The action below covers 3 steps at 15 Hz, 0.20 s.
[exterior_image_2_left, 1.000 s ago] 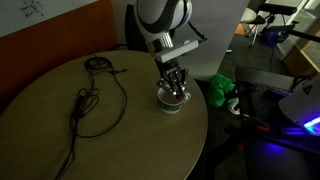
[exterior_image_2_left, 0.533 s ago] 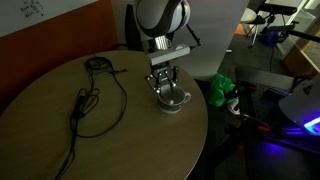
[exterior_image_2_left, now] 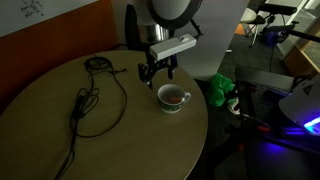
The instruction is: Put the marker in the cup
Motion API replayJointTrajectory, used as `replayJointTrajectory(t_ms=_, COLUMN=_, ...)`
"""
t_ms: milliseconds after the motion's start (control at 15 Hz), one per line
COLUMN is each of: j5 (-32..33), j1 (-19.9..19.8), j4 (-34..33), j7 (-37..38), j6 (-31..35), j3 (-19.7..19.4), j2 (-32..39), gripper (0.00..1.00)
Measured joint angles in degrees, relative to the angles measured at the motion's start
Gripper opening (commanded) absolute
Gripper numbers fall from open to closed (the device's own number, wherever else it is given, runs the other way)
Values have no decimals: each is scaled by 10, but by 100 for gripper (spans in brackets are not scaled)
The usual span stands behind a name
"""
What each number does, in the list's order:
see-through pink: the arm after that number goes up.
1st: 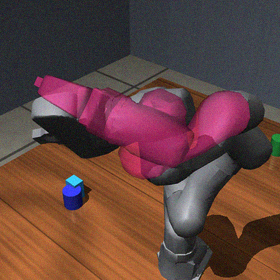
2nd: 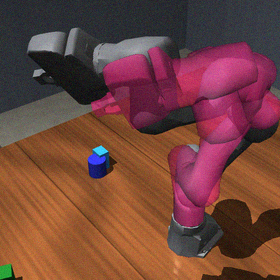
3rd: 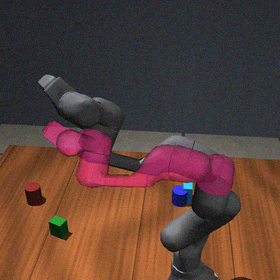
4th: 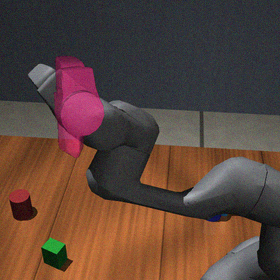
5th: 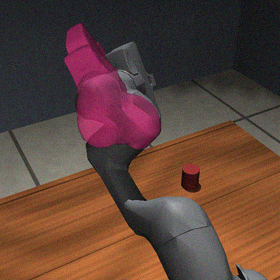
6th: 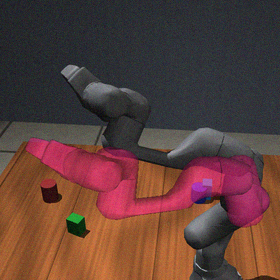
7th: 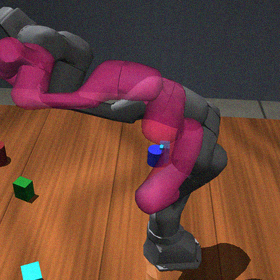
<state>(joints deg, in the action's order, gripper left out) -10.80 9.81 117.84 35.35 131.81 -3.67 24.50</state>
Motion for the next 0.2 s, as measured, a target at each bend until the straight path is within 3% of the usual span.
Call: replayJointTrajectory(t_ms=200, j5=65, j1=14, j4=42, j7=42, j6=15, j3=-9, j2=-52, gripper=100)
